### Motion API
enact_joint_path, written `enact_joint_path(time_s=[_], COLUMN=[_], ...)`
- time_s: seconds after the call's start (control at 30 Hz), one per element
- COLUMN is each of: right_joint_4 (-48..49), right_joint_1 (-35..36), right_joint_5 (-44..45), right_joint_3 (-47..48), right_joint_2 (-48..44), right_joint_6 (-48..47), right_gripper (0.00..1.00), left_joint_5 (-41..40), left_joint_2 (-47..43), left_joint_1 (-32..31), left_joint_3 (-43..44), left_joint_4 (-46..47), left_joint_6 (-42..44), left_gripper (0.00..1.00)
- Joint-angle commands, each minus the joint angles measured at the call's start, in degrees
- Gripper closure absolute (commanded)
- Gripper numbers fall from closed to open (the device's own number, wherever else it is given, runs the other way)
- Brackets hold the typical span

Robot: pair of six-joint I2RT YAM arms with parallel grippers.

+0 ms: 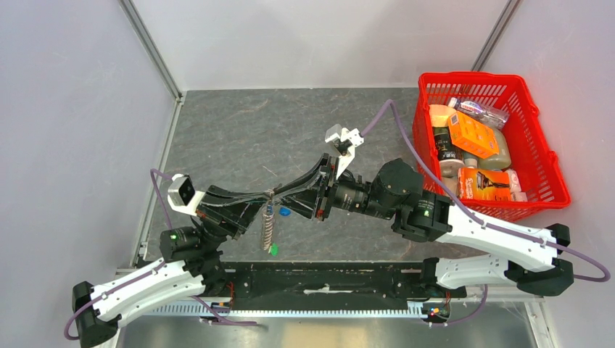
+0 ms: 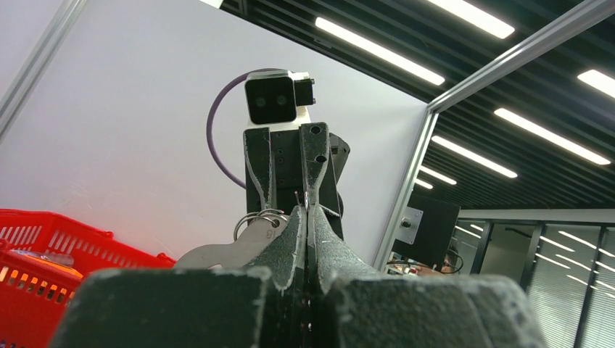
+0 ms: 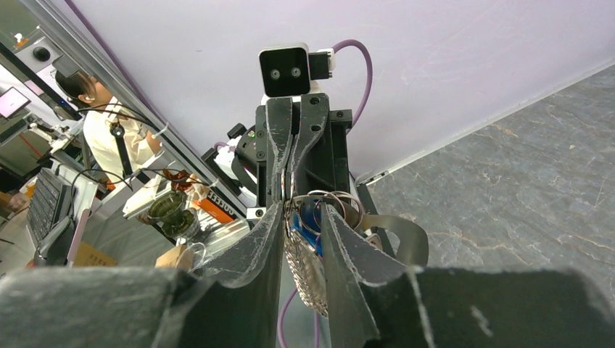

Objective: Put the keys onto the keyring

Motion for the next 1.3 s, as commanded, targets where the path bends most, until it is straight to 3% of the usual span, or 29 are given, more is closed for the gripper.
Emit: enact_joint_path(time_s=[0.0,0.73,0.77,0.87,1.1,1.27], right_joint_4=[2.37,2.83,2.90,2.56,-0.06,-4.00], right_joint_1=[0.00,0.35,0.35,0.33,0.44,0.44], right_joint_5=[1.00,-0.39,-0.21,-0.22,-1.06,-3.10], right_joint_3=[-0.29,0.68,0.69,1.18,3.03,4.82], right_joint_2=[-0.42,0.83,0.82,0.86,1.35,0.70], right_joint_6=[-0.21,0.63,0.64,-0.04,-1.52,-3.35], right_gripper=[0.68,0.74,0.76,1.00,1.00,1.00], left_joint_5=[-0.08,-0.98,-0.95,-0.78,-0.25,0.86], left_joint_2=[-0.14,0.22,0.45,0.80,0.89,-1.17], left_joint_1=[-0.05,-0.01,-0.03,0.01,-0.02,-0.03], left_joint_3=[0.21,-0.32,-0.27,-0.23,-0.03,0.73], left_joint_4=[3.16,3.24,3.37,3.79,2.07,-4.03], left_joint_6=[-1.51,-1.14,-1.16,-1.41,-2.28,-2.26], left_gripper=[0.98,0.98,0.98,0.98,0.98,0.98])
